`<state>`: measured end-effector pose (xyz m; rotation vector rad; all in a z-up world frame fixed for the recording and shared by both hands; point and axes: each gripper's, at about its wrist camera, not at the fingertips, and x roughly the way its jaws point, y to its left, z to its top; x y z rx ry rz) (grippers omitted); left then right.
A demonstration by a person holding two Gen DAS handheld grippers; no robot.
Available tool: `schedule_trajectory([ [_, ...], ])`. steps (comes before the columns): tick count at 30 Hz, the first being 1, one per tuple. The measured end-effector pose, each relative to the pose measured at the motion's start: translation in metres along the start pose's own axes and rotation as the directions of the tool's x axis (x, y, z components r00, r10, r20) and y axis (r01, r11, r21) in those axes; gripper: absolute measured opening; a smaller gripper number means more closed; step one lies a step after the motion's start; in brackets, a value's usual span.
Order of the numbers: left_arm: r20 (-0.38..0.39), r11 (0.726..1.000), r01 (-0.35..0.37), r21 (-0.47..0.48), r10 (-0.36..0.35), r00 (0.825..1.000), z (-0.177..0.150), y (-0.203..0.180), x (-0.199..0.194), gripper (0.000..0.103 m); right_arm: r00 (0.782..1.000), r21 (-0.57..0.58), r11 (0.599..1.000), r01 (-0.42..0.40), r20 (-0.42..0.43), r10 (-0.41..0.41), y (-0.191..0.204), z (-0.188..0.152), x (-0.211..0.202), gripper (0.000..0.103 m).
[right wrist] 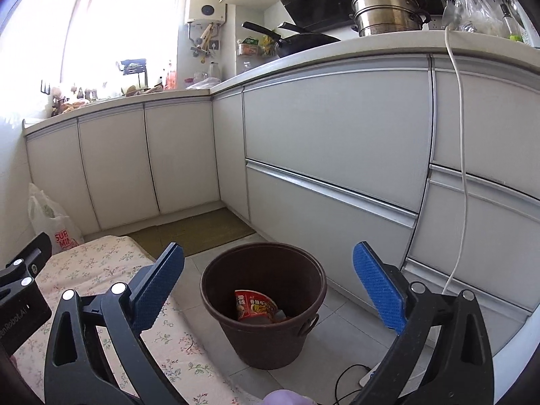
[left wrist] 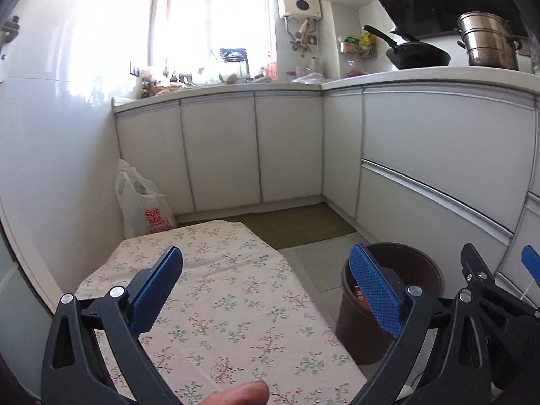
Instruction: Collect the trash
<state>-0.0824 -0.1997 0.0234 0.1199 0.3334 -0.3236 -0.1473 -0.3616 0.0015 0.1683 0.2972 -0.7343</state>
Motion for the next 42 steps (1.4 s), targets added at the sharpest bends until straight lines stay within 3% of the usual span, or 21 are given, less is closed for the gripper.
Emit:
schedule_trajectory([
  [15,-0.104,0.998,-0.009,-0.063,0.003,0.995,-0.025,0.04,0.016,0.096,0.999,-0.066,0.997,-0.041,0.014,0.042,0.028,-0.02,-0.005,0.096],
  [33,-0.155,0.997,0.0,-0.083,-0.013,0.988,-0.027,0.04,0.027,0.096,0.998,-0.096,0.994,-0.058,0.008,0.059,0.033,-0.023,-0.004,0.096],
  [42,-0.173,0.996,0.041,-0.08,-0.055,0.983,-0.029,0.039,0.031,0.096,0.998,-0.1,0.993,-0.059,0.007,0.06,0.034,-0.023,-0.004,0.096],
])
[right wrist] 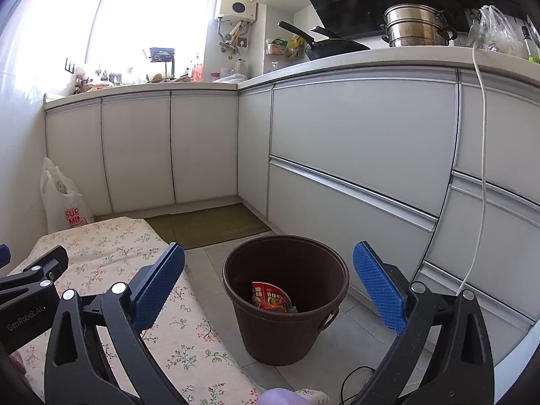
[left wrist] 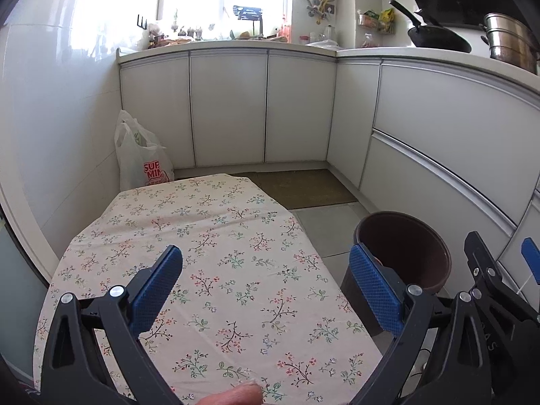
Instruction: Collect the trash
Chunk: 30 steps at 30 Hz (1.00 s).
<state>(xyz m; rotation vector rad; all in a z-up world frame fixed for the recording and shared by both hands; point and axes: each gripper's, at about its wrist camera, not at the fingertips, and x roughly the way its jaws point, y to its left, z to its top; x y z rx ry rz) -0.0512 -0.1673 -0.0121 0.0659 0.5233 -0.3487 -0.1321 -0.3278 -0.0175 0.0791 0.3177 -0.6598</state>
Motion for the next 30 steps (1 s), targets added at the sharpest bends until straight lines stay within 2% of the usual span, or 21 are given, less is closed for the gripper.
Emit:
schedule_trajectory([
  [20,-0.008,1.0,0.007,0.004,-0.007,1.0,-0.0009,-0.0021,0.0019,0.096,1.0,-0.006,1.0,-0.004,-0.009,0.004,0.0012,-0.0016,0.0,0.096],
  [23,0.003,1.0,0.012,0.027,-0.012,1.0,-0.0021,-0.0047,0.0023,0.09,1.0,-0.007,1.0,-0.005,-0.013,0.005,0.0011,-0.0025,0.0014,0.096],
  [25,-0.001,0.999,0.029,0.026,-0.029,1.0,-0.0028,-0.0051,0.0031,0.079,1.0,-0.005,1.0,-0.006,-0.015,0.006,0.0013,-0.0032,0.0017,0.096],
  [30,-0.011,0.998,0.051,0.025,-0.051,0.999,-0.002,-0.0046,0.005,0.079,1.0,-0.004,1.0,-0.002,-0.016,0.002,0.0001,-0.0039,0.0031,0.096],
])
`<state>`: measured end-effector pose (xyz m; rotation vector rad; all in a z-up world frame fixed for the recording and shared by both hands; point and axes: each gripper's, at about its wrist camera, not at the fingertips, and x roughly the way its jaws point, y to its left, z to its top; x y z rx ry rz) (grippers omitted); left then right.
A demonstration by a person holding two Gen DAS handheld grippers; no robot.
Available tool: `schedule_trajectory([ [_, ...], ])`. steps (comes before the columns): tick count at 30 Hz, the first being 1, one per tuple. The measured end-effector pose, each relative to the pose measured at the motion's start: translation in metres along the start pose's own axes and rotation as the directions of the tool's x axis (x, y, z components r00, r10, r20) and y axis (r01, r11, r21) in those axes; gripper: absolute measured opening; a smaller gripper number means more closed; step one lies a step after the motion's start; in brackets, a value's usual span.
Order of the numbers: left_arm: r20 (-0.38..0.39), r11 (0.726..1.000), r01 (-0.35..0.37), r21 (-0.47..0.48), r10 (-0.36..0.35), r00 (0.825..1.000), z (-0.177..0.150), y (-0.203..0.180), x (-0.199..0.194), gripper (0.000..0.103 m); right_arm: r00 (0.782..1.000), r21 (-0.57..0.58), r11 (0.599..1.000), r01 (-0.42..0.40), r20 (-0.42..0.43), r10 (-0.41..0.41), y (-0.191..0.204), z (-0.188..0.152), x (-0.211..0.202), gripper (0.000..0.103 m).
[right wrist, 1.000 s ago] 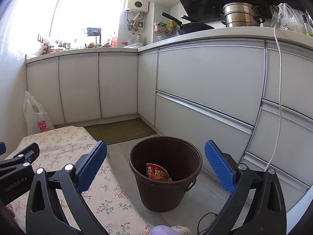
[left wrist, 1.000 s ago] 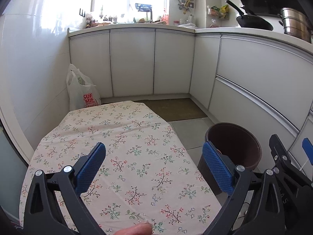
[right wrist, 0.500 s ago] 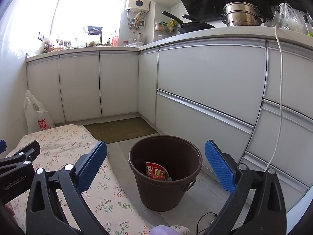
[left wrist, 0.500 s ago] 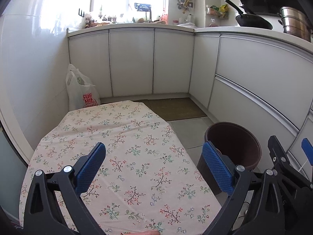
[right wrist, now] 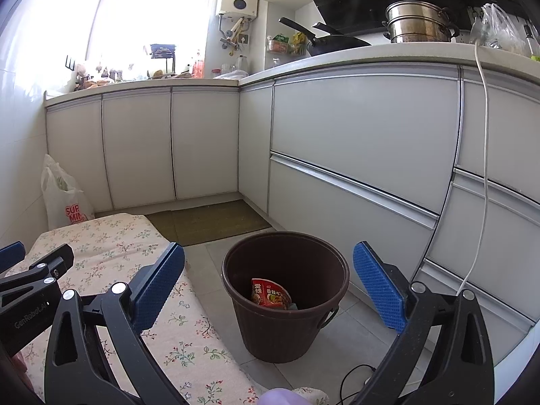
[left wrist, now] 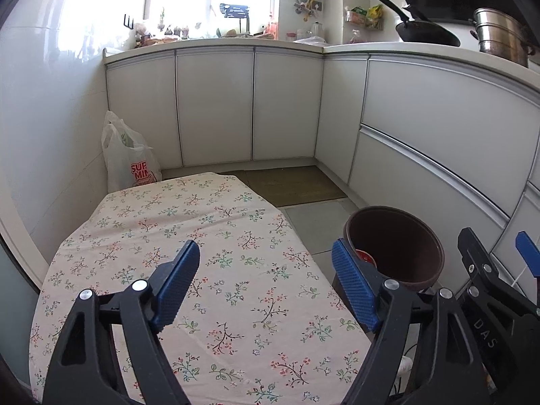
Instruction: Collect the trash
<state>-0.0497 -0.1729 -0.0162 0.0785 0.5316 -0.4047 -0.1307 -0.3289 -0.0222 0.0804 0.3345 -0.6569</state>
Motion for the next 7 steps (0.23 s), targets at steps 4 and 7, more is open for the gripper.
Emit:
schedule_trajectory([
  [4,-0.008,1.0,-0.013,-0.005,0.013,1.0,0.0005,-0.0003,-0.0011,0.088,1.0,0.007,1.0,0.007,0.0,-0.007,-0.001,0.0002,0.0002,0.096],
  [7,-0.006,1.0,-0.026,-0.001,0.026,1.0,0.0004,-0.0006,-0.002,0.089,1.0,0.007,1.0,0.007,-0.003,-0.007,-0.0008,-0.0001,0.0002,0.096],
])
